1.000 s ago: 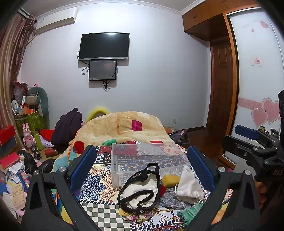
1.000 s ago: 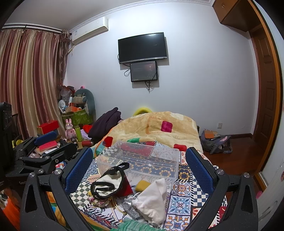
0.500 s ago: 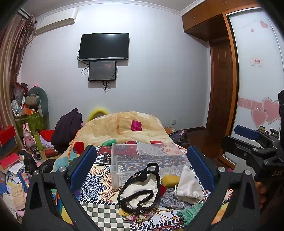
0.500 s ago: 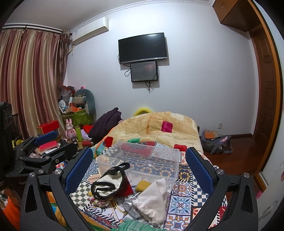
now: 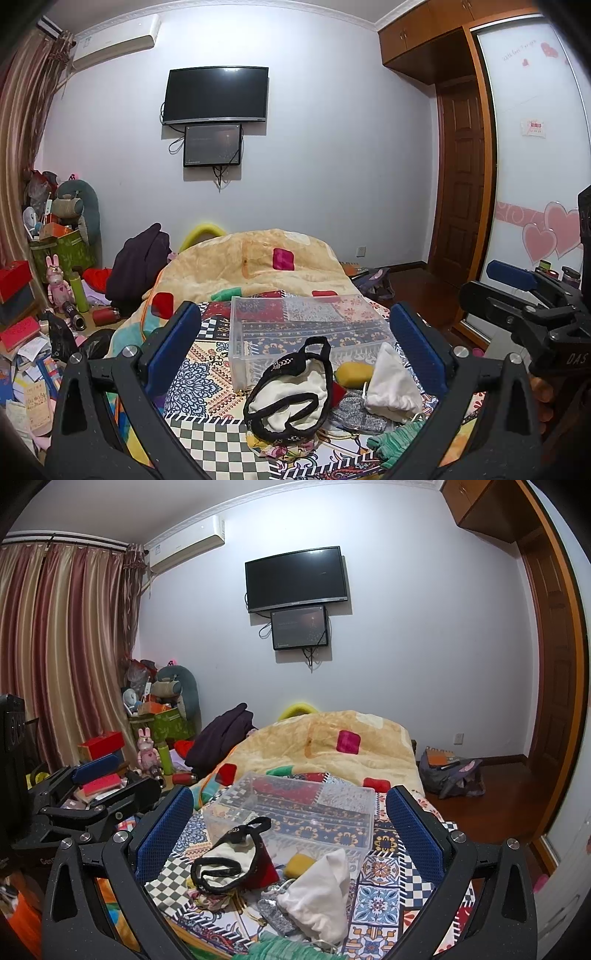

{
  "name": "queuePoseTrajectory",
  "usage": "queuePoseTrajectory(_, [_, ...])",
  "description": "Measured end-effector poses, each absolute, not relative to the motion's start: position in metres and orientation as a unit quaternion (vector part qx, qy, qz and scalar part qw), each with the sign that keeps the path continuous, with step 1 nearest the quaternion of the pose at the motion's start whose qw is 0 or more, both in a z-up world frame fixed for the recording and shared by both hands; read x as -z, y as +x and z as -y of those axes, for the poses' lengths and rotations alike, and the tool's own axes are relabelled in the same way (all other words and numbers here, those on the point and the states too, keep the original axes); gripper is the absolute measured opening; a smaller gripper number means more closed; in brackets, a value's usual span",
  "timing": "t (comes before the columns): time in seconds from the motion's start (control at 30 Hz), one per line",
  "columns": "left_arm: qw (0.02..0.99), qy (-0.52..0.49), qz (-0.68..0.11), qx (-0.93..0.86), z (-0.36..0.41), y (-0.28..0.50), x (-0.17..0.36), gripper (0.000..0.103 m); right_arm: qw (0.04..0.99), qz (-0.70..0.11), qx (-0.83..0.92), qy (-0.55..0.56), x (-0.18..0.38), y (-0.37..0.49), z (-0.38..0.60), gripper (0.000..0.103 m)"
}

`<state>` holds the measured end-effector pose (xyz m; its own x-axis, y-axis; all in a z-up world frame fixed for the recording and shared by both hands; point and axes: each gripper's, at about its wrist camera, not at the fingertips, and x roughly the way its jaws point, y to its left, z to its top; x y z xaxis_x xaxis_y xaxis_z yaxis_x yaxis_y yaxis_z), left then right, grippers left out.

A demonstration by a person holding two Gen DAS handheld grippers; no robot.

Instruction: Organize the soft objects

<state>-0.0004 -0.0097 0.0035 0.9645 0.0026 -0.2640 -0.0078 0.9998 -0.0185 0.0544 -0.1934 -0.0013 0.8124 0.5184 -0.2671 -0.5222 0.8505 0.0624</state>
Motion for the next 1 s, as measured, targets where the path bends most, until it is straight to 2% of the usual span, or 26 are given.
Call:
queuePoseTrajectory(0.3, [0.981,-0.004,-0.193,0.007,0.003,0.017,0.019,0.103,0.949,-0.166,-0.269,-0.008,0.014,0.065,0.196,0.103])
queuePoseTrajectory(0.63, [0.96,-0.02,-0.278,0.011,-0.01,0.05,0.063,0.103,0.92,-0.29,-0.263,0.022,0.066,0.107,0.211,0.103])
queuePoseTrajectory(0.83, [0.954,0.011,-0.299,-0.011,-0.023,0.075,0.086,0.103,0.908,-0.336,-0.249,0.01,0.09,0.123,0.21,0.102])
queuePoseTrajectory(0.9, [0.952,0.009,-0.305,-0.011,-0.026,0.082,0.092,0.096,0.905,-0.346,-0.248,0.006,0.096,0.126,0.209,0.1])
queuePoseTrajectory(1.0, [0.946,-0.002,-0.323,-0.005,-0.031,0.095,0.101,0.086,0.896,-0.364,-0.256,0.0,0.104,0.132,0.202,0.091])
